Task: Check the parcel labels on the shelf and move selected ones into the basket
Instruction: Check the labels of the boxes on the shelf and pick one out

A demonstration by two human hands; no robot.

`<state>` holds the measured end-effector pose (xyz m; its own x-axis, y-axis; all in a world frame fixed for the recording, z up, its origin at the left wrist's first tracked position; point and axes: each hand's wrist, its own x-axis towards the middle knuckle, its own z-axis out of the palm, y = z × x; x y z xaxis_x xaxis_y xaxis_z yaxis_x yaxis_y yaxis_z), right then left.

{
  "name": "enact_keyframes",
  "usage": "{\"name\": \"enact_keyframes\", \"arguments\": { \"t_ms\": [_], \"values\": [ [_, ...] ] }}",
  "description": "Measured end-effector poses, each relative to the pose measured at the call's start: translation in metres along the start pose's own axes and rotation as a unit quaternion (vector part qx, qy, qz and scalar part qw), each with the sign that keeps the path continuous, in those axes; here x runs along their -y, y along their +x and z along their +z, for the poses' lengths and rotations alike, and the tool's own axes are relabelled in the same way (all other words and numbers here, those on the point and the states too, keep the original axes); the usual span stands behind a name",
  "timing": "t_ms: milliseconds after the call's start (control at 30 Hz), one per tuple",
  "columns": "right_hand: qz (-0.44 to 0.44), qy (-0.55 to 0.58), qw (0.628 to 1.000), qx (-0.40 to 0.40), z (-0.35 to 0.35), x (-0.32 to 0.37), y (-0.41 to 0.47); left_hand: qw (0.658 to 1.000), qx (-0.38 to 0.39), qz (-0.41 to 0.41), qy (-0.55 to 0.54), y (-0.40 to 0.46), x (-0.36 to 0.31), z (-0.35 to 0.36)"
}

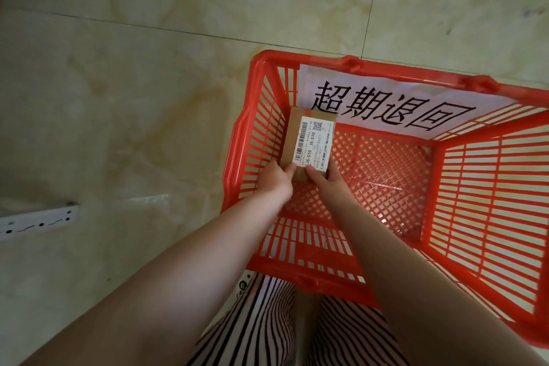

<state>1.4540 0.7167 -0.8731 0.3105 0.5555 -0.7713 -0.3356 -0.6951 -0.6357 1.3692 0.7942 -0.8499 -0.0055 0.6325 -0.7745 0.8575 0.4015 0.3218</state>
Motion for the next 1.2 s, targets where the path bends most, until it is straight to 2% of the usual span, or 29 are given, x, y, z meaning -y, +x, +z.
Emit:
{"name": "enact_keyframes", "arguments": {
  "t_ms": [167,333,433,567,667,733,800,933,1000,1100,1200],
  "values": [
    [0.044,-0.011,0.999,-0.017,-0.004,0.001,-0.004,0.998,0.004,-0.055,-0.035,-0.008,0.001,-0.002],
    [0.081,-0.047,0.991,-0.097,-0.011,0.030,-0.052,0.988,0.041,-0.104,-0.108,-0.052,0.004,-0.029],
    [0.084,0.012,0.993,-0.088,-0.016,0.066,-0.103,0.967,0.084,-0.102,-0.217,-0.098,0.003,-0.062],
    [0.062,0.132,0.989,0.031,-0.008,0.140,-0.199,0.904,0.125,-0.059,-0.405,-0.191,-0.005,-0.142],
    [0.040,0.128,0.984,0.117,0.012,0.197,-0.277,0.869,0.073,-0.036,-0.489,-0.274,0.006,-0.217],
    [0.028,0.103,0.980,0.166,0.034,0.232,-0.331,0.840,0.022,-0.039,-0.541,-0.336,0.021,-0.265],
    [0.018,0.067,0.971,0.228,0.067,0.265,-0.393,0.796,-0.028,-0.041,-0.603,-0.402,0.045,-0.311],
    [-0.008,-0.007,0.944,0.330,0.131,0.308,-0.483,0.730,-0.087,-0.017,-0.677,-0.499,0.084,-0.372],
    [-0.013,-0.036,0.927,0.374,0.171,0.321,-0.533,0.696,-0.134,-0.004,-0.706,-0.551,0.113,-0.403],
    [-0.018,-0.076,0.895,0.438,0.230,0.330,-0.602,0.616,-0.203,0.002,-0.761,-0.618,0.158,-0.443],
    [-0.033,-0.129,0.861,0.490,0.280,0.325,-0.664,0.557,-0.254,0.023,-0.791,-0.675,0.207,-0.470]
  ]
}}
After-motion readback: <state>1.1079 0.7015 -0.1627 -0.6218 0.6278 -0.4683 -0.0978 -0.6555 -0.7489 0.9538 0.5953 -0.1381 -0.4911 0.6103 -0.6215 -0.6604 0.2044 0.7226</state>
